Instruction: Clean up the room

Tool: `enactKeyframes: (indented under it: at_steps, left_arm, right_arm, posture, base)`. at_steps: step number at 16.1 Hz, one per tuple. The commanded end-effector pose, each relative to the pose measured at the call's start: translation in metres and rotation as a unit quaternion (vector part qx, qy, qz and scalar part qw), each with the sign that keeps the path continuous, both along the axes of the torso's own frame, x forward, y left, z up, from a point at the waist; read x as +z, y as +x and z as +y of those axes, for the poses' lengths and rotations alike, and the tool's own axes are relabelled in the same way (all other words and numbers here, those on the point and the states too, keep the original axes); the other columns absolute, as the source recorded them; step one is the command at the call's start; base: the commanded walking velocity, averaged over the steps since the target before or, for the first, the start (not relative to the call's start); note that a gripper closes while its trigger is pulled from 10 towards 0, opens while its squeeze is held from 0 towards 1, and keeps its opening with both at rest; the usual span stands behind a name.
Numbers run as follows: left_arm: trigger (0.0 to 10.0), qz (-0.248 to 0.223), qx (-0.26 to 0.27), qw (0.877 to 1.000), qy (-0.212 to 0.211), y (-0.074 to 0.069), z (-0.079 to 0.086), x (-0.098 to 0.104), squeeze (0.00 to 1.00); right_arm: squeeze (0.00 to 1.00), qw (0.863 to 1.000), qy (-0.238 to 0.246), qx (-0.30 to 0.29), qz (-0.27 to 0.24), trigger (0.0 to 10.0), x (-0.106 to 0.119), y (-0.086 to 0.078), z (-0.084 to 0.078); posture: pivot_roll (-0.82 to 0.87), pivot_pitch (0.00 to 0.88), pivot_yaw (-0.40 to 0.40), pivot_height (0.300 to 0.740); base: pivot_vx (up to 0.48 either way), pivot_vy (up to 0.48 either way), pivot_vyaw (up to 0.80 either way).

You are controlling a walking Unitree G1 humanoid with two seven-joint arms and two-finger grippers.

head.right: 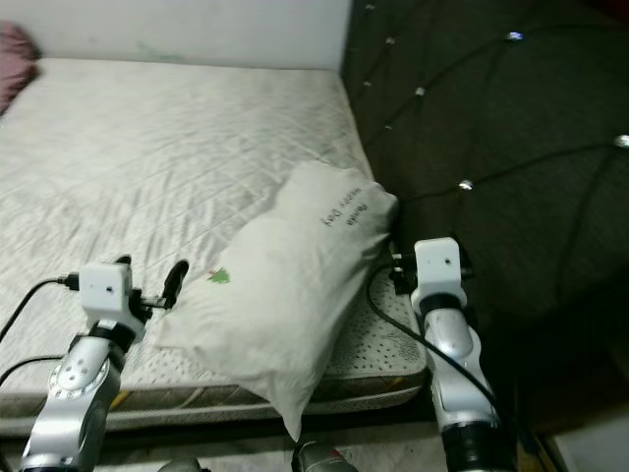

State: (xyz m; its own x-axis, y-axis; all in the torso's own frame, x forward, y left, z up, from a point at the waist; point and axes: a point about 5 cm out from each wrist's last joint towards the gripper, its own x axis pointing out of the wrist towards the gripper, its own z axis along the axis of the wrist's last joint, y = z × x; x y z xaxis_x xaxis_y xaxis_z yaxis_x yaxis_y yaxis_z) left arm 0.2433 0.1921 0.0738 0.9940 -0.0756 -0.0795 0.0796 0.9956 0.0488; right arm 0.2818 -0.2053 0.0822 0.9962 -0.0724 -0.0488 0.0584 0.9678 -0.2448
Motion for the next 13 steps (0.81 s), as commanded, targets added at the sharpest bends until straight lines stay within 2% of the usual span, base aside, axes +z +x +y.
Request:
enactKeyframes:
  at_steps: [1, 3, 5, 7, 13]
  left_arm:
    - [10.0, 0.0, 0.016, 1.0, -0.003, -0.003, 0.004, 0.002, 0.0]
    - [10.0, -0.007, 0.033, 0.999, 0.008, -0.007, 0.007, 0.003, 0.0]
    - [10.0, -0.019, 0.04, 0.999, 0.015, -0.008, 0.009, 0.007, 0.0]
    - [10.0, -0.019, 0.039, 0.999, 0.016, -0.008, 0.009, 0.008, 0.0]
    - [10.0, -0.014, 0.03, 0.999, 0.009, -0.009, 0.007, 0.007, 0.0]
  right_arm:
    - [0.0, 1.0, 0.012, -0.014, -0.013, 10.0, 0.007, 0.0, -0.004]
    - [0.0, 0.999, 0.034, 0.002, -0.015, 10.0, 0.008, -0.003, -0.001]
    - [0.0, 0.995, 0.084, 0.062, -0.001, 10.0, 0.005, -0.013, 0.011]
    - [0.0, 0.99, 0.106, 0.092, 0.014, 10.0, 0.002, -0.02, 0.017]
    - [0.0, 0.986, 0.124, 0.112, 0.023, 10.0, 0.002, -0.027, 0.022]
  posture:
    - [-0.03, 0.048, -0.031, 0.74]
    - [-0.02, 0.047, -0.038, 0.74]
    - [-0.01, 0.051, -0.052, 0.74]
    - [-0.01, 0.055, -0.058, 0.74]
    - [0.0, 0.058, -0.055, 0.74]
  base:
    - [0.0, 0.0, -0.8]
    - [0.0, 0.0, -0.23]
    - [0.0, 0.0, 0.0]
    - [0.0, 0.0, 0.0]
    - [0.0, 0.0, 0.0]
